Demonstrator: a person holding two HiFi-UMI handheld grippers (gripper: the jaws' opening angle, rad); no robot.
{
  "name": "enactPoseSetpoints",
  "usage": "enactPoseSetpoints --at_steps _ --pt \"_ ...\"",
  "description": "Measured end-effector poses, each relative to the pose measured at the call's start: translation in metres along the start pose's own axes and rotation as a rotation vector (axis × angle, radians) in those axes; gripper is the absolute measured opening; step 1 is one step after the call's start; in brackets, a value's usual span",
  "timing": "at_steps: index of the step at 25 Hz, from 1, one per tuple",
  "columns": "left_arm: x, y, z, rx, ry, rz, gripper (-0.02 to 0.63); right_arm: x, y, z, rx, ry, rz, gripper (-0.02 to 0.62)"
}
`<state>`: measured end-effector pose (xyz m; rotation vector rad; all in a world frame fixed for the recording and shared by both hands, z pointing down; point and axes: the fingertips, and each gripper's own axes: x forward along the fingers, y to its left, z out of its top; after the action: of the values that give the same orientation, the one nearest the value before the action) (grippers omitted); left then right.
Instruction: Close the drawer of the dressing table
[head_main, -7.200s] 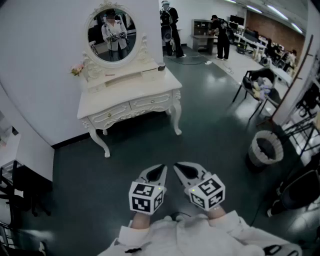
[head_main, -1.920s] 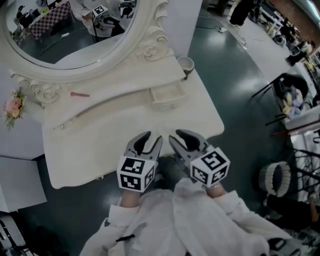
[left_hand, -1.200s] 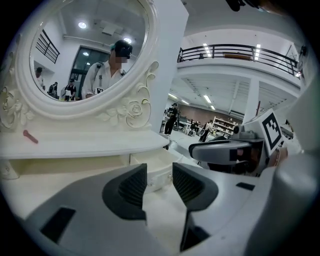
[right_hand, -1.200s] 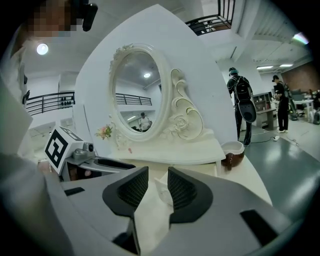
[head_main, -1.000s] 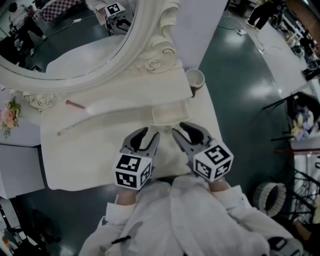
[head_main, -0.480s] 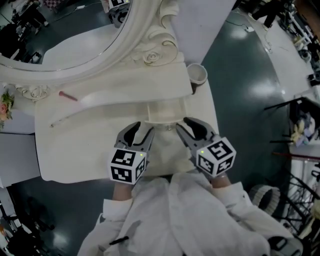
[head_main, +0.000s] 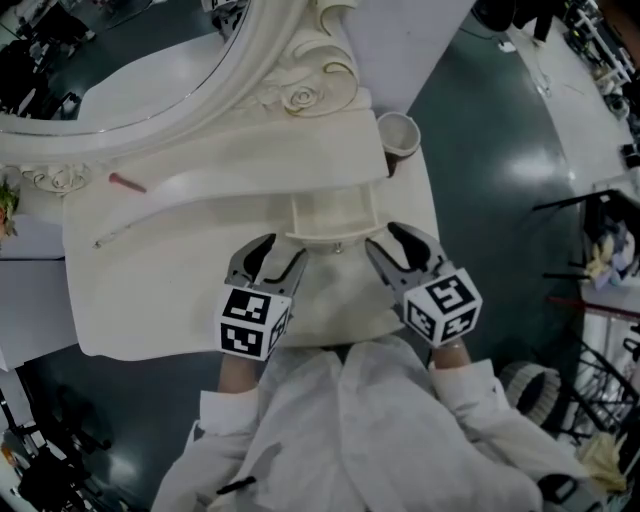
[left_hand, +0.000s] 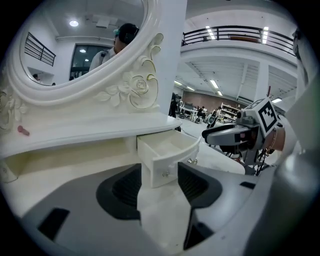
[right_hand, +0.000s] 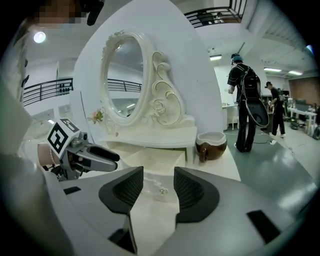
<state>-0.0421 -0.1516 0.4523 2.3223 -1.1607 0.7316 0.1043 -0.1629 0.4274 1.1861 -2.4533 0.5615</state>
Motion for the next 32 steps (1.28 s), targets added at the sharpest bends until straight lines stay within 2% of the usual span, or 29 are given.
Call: enactPoseSetpoints --at_steps 7,14,21,27,32 --pt "0.013 -0.001 -0.003 0.018 0.02 -0.013 0.209 0.008 -0.018 -0.023 -0.062 0.086 -0.033 0.198" --pt "0.021 0.001 -0.009 0.043 0.035 -0.014 0.21 0.019 -0.017 -0.037 -0.123 0.158 -0.005 0.21" --pt "0.029 -0.001 -0.016 0.069 0.067 -0.025 0.209 0.027 -0.004 -0.036 -0.171 0.167 0.049 0.209" --pt "0.033 0.0 -0.019 0.088 0.09 -0.028 0.209 0.032 -0.003 -0.033 -0.196 0.162 0.045 0.209" --pt "0.032 0.002 -0.015 0.08 0.074 -0.031 0.207 0.034 -0.004 -0.032 -0.204 0.152 0.043 0.209"
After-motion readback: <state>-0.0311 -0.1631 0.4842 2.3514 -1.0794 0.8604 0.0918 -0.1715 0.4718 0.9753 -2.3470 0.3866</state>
